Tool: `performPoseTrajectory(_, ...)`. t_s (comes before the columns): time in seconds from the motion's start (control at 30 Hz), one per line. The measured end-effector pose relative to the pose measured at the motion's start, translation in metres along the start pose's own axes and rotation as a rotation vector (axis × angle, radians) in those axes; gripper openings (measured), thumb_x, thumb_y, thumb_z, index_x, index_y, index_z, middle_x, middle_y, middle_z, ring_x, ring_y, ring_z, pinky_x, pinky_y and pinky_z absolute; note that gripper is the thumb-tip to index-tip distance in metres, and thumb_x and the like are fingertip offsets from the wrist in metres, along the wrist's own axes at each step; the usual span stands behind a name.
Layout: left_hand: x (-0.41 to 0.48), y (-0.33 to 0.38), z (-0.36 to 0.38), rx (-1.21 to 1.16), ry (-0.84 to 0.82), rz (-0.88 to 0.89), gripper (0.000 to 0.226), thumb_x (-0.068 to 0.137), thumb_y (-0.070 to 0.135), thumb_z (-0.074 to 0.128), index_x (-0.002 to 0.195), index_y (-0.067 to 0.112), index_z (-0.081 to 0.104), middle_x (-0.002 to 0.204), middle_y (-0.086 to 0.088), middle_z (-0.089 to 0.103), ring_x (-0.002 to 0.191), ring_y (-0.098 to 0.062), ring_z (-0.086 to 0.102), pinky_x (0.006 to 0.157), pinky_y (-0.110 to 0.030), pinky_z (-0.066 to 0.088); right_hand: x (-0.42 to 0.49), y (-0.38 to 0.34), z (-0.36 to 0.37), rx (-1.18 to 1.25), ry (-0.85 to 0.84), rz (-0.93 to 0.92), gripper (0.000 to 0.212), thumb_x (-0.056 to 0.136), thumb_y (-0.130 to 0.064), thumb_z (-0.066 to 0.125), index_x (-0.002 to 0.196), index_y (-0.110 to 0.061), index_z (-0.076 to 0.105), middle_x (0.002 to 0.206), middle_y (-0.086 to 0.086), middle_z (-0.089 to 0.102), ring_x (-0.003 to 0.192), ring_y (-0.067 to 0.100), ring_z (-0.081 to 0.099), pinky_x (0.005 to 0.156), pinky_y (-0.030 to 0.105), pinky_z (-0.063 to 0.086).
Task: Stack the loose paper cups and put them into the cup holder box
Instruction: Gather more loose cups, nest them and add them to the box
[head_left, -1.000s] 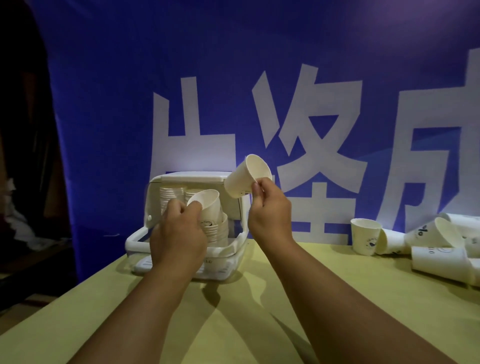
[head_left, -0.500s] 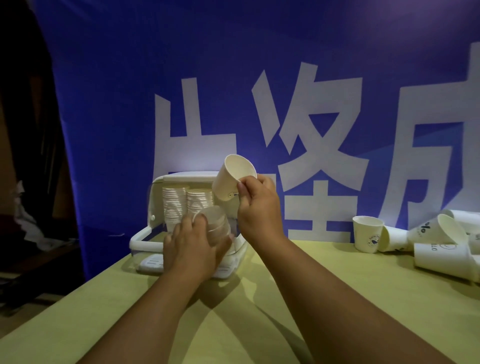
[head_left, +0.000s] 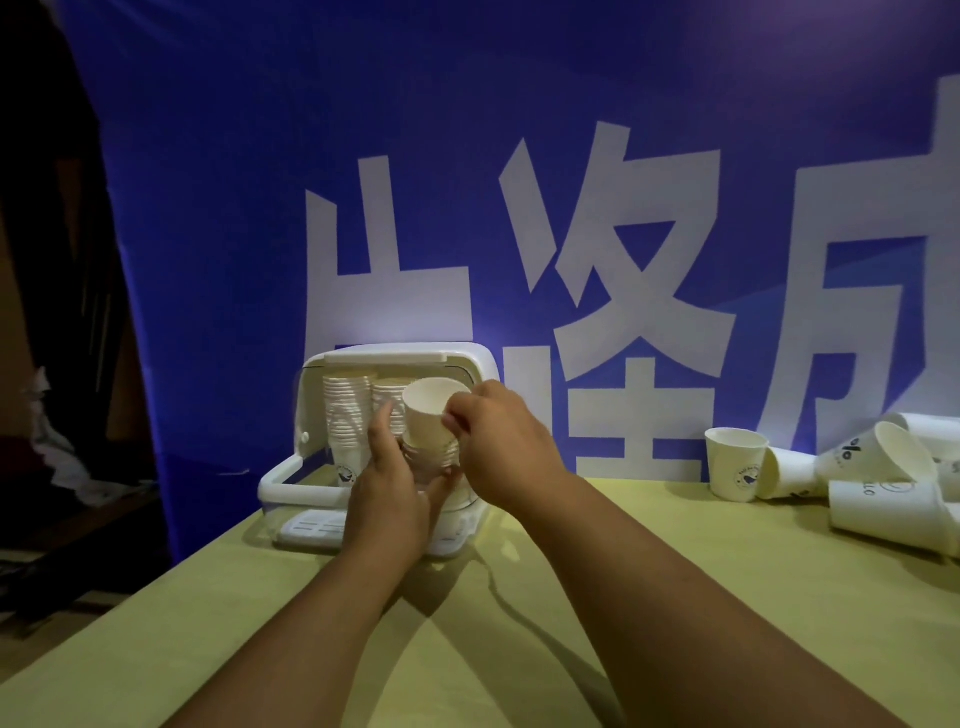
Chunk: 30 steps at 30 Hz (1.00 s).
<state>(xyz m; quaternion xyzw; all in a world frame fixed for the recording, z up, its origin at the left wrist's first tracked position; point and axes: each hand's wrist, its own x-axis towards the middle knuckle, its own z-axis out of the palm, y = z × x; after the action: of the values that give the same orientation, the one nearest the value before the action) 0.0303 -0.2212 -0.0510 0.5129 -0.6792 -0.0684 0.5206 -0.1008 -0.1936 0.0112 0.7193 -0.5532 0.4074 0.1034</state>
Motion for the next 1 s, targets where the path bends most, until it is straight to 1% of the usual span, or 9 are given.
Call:
performPoseTrajectory(0.13,0.001,-0.001,0.0,0.02,0.003,0.015,0.102,0.084,0.048,0.076,0.15,0.05,-0.001,0.156,-0.006,0.041,0.132,-0.029,0.052,0.1,-0.051,0.053,-0.003,0.002,0.007,0.15,0.012,0.1,0.036,0.095,-0.028,0.064,0.131,-0.026,0.058,0.131,-0.003,0.056,0.111,0.016,0.058,0.09,0.025,0.044)
performPoseTrajectory(0.3,0.003,-0.005,0.002,0.127,-0.043,0.038,0.073,0.096,0.046,0.062,0.156,0.036,0.021,0.158,0.004,0.036,0.14,-0.024,0.042,0.105,-0.047,0.048,-0.008,0.013,0.022,0.002,-0.145,0.103,0.047,0.091,-0.016,0.068,0.136,-0.026,0.055,0.121,0.002,0.066,0.102,0.019,0.064,0.094,0.034,0.054)
performPoseTrajectory(0.43,0.002,-0.006,0.005,0.138,-0.1,0.018,0.075,0.102,0.05,0.047,0.161,0.036,0.003,0.167,0.005,0.021,0.15,-0.025,0.028,0.115,-0.051,0.038,-0.011,0.02,0.028,-0.001,-0.127,0.126,0.043,0.092,-0.02,0.067,0.133,-0.029,0.055,0.118,-0.001,0.067,0.096,0.017,0.065,0.089,0.034,0.057)
performPoseTrajectory(0.5,0.0,-0.004,0.003,0.134,-0.086,0.022,0.073,0.102,0.048,0.047,0.161,0.036,0.005,0.167,0.005,0.021,0.15,-0.024,0.027,0.116,-0.051,0.036,-0.013,0.02,0.026,0.03,-0.088,0.141,0.048,0.093,-0.023,0.066,0.138,-0.032,0.05,0.124,-0.004,0.065,0.101,0.017,0.065,0.089,0.032,0.055)
performPoseTrajectory(0.63,-0.006,0.005,-0.007,0.188,0.002,0.034,0.064,0.095,0.042,0.063,0.151,0.032,0.033,0.152,0.004,0.04,0.138,-0.02,0.039,0.11,-0.047,0.044,-0.026,0.022,0.007,0.077,0.042,0.307,0.027,0.093,-0.033,0.065,0.12,-0.029,0.061,0.109,-0.005,0.068,0.088,0.013,0.064,0.082,0.027,0.055)
performPoseTrajectory(0.77,-0.027,0.026,-0.018,0.243,0.039,0.135,0.021,0.091,0.033,0.067,0.11,0.03,0.06,0.113,0.009,0.054,0.103,-0.012,0.052,0.081,-0.03,0.051,-0.056,0.026,-0.025,0.082,0.08,0.396,0.013,0.093,-0.033,0.065,0.102,-0.028,0.057,0.091,-0.007,0.064,0.077,0.01,0.061,0.077,0.025,0.056)
performPoseTrajectory(0.8,-0.034,0.033,-0.019,0.236,0.008,0.15,0.01,0.092,0.032,0.066,0.099,0.03,0.06,0.102,0.011,0.055,0.093,-0.01,0.055,0.076,-0.029,0.053,-0.066,0.029,-0.033,0.08,0.086,0.41,0.012,0.093,-0.032,0.065,0.101,-0.029,0.056,0.09,-0.008,0.063,0.076,0.009,0.061,0.076,0.025,0.057)
performPoseTrajectory(0.87,-0.051,0.049,-0.022,0.224,-0.108,0.18,0.009,0.094,0.031,0.065,0.088,0.03,0.058,0.089,0.013,0.058,0.081,-0.009,0.057,0.073,-0.031,0.057,-0.091,0.036,-0.056,0.059,0.084,0.454,0.011,0.093,-0.031,0.065,0.1,-0.028,0.057,0.088,-0.008,0.063,0.075,0.008,0.062,0.074,0.026,0.057)
performPoseTrajectory(1.0,-0.085,0.084,-0.018,0.276,-0.317,0.283,0.009,0.094,0.032,0.06,0.088,0.027,0.063,0.084,0.012,0.062,0.077,-0.009,0.057,0.074,-0.03,0.056,-0.146,0.058,-0.108,-0.041,0.073,0.535,0.01,0.092,-0.027,0.065,0.1,-0.029,0.06,0.085,-0.012,0.062,0.072,0.006,0.06,0.068,0.022,0.056)
